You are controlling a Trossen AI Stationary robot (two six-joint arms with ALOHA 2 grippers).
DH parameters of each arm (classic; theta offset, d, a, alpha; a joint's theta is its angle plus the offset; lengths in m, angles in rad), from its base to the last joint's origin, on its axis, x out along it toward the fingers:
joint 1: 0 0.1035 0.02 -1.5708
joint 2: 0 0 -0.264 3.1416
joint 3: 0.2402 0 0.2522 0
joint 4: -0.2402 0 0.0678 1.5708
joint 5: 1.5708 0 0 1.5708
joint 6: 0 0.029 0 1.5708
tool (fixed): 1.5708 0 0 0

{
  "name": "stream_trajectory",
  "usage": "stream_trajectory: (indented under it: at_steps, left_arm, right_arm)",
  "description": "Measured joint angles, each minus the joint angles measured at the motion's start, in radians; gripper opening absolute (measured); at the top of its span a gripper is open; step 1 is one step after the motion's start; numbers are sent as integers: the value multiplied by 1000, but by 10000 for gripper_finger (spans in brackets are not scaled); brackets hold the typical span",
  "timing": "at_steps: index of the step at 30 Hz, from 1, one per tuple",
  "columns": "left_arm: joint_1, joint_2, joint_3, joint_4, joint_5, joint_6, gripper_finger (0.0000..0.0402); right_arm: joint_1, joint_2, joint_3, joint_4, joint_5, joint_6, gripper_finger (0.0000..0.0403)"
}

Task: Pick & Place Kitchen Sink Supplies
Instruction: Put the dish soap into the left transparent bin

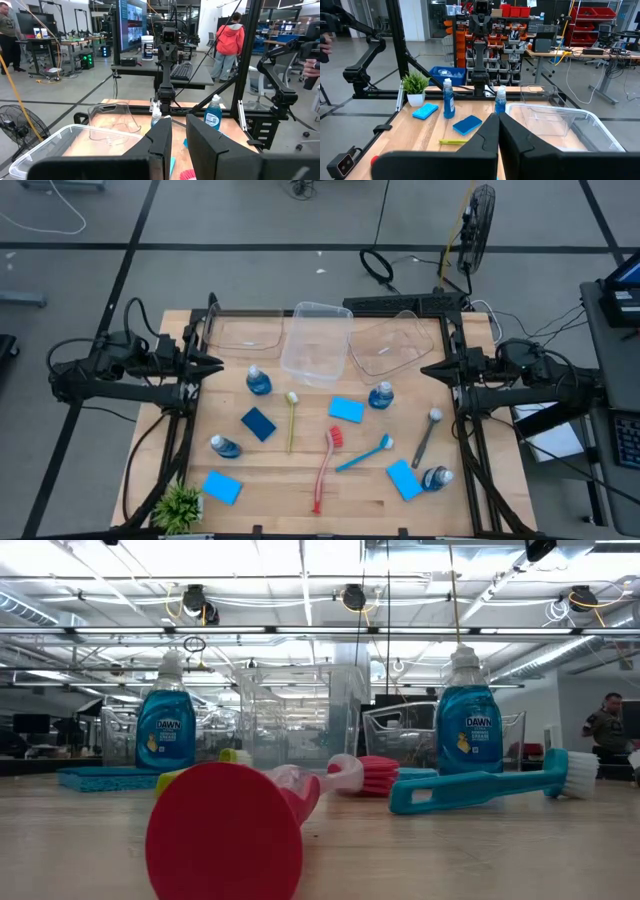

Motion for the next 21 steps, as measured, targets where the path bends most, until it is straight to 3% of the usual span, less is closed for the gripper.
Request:
stream_trajectory:
  at_steps: [6,12,21]
  left_arm:
    - [0,0,0,0,0,3,63]
    - [0,0,0,0,0,4,63]
    - [0,0,0,0,0,1,63]
  right_arm:
    - [0,46,0,0,130,-2,0]
    - [0,254,69,3,129,3,3]
    - [0,565,368,-405,138,-39,8]
